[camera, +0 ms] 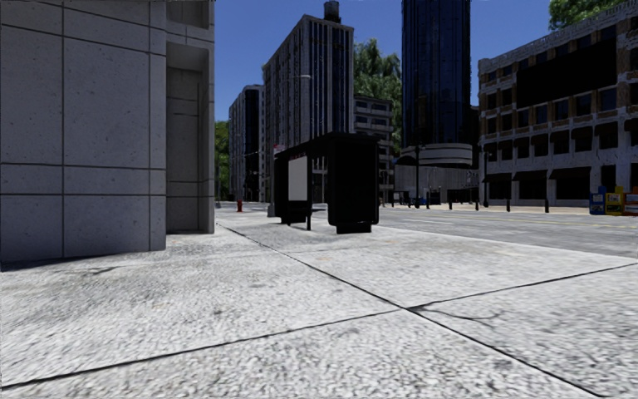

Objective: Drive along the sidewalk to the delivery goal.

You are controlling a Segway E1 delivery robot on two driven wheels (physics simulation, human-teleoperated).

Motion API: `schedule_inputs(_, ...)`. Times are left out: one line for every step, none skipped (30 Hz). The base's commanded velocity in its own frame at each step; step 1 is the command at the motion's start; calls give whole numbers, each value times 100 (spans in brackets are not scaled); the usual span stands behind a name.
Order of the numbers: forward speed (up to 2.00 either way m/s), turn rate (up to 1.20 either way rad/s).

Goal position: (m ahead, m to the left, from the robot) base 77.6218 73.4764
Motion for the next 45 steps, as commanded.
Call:
schedule_inputs(200, 0)
schedule_inputs(200, 0)
schedule_inputs(200, 0)
schedule_inputs(200, 0)
schedule_inputs(200, 0)
schedule_inputs(200, 0)
schedule_inputs(200, 0)
schedule_inputs(200, 0)
schedule_inputs(200, 0)
schedule_inputs(200, 0)
schedule_inputs(200, 0)
schedule_inputs(200, 0)
schedule_inputs(200, 0)
schedule_inputs(200, 0)
schedule_inputs(200, 0)
schedule_inputs(200, 0)
schedule_inputs(200, 0)
schedule_inputs(200, 0)
schedule_inputs(200, 0)
schedule_inputs(200, 0)
schedule_inputs(200, 0)
schedule_inputs(200, 0)
schedule_inputs(200, 0)
schedule_inputs(200, 0)
schedule_inputs(200, 0)
schedule_inputs(200, 0)
schedule_inputs(200, 0)
schedule_inputs(200, 0)
schedule_inputs(200, 0)
schedule_inputs(200, 0)
schedule_inputs(200, 0)
schedule_inputs(200, 0)
schedule_inputs(200, 0)
schedule_inputs(200, 0)
schedule_inputs(200, 0)
schedule_inputs(200, 0)
schedule_inputs(200, 0)
schedule_inputs(200, 0)
schedule_inputs(200, 0)
schedule_inputs(200, 0)
schedule_inputs(200, 0)
schedule_inputs(200, 0)
schedule_inputs(200, 0)
schedule_inputs(200, 0)
schedule_inputs(200, 0)
